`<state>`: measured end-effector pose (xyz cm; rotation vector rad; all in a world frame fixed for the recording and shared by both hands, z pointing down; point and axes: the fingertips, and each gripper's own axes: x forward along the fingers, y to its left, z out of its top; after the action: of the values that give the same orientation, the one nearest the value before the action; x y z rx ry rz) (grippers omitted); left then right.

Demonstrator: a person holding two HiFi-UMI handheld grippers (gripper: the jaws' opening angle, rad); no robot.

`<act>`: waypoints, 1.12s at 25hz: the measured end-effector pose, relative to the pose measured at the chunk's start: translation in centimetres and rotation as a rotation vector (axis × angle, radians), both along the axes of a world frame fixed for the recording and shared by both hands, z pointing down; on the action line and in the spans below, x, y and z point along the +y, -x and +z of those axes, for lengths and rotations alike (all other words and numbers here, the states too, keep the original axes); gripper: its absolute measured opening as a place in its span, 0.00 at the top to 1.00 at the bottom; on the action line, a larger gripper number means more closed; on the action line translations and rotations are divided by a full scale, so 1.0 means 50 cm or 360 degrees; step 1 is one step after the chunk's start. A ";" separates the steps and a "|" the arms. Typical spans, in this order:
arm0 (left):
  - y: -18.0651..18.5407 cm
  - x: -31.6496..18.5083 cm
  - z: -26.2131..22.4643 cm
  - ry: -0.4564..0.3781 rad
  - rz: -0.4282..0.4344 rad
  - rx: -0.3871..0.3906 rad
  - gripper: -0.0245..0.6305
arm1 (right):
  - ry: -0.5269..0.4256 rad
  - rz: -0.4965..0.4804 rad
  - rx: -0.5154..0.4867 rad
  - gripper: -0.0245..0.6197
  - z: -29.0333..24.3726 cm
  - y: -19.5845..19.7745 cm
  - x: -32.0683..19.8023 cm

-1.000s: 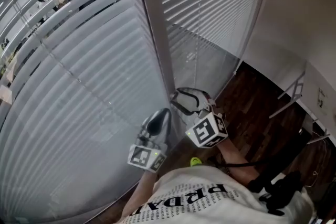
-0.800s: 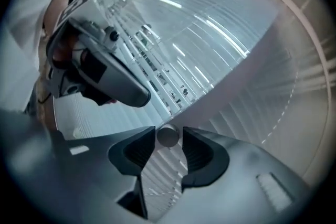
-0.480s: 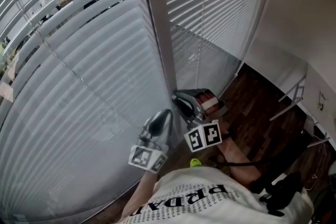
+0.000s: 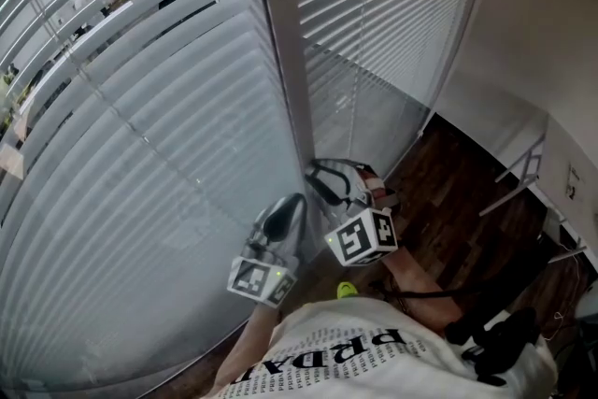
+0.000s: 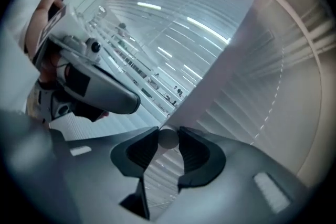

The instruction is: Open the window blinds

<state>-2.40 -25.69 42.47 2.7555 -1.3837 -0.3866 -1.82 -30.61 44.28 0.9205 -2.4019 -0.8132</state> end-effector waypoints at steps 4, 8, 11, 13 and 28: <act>0.006 -0.002 0.005 -0.0003 -0.0001 -0.0023 0.97 | 0.0163 0.0022 -0.0162 0.76 -0.008 0.001 -0.005; 0.005 -0.001 0.002 0.0004 -0.0007 -0.0002 0.97 | 0.0331 0.0021 -0.0347 0.76 -0.008 -0.001 -0.007; 0.003 -0.004 -0.001 0.0006 -0.0007 0.0008 0.97 | 0.0420 0.0049 -0.0464 0.76 -0.010 -0.005 -0.012; 0.002 -0.005 -0.001 0.0007 -0.0006 0.0007 0.97 | 0.0480 0.0058 -0.0540 0.76 -0.011 -0.008 -0.015; 0.000 -0.002 -0.004 -0.0009 -0.0006 -0.0018 0.97 | 0.0641 0.0057 -0.0813 0.76 -0.017 -0.016 -0.021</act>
<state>-2.40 -25.78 42.25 2.7640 -1.3931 -0.3761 -1.01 -31.68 43.41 1.0916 -2.8135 -0.0588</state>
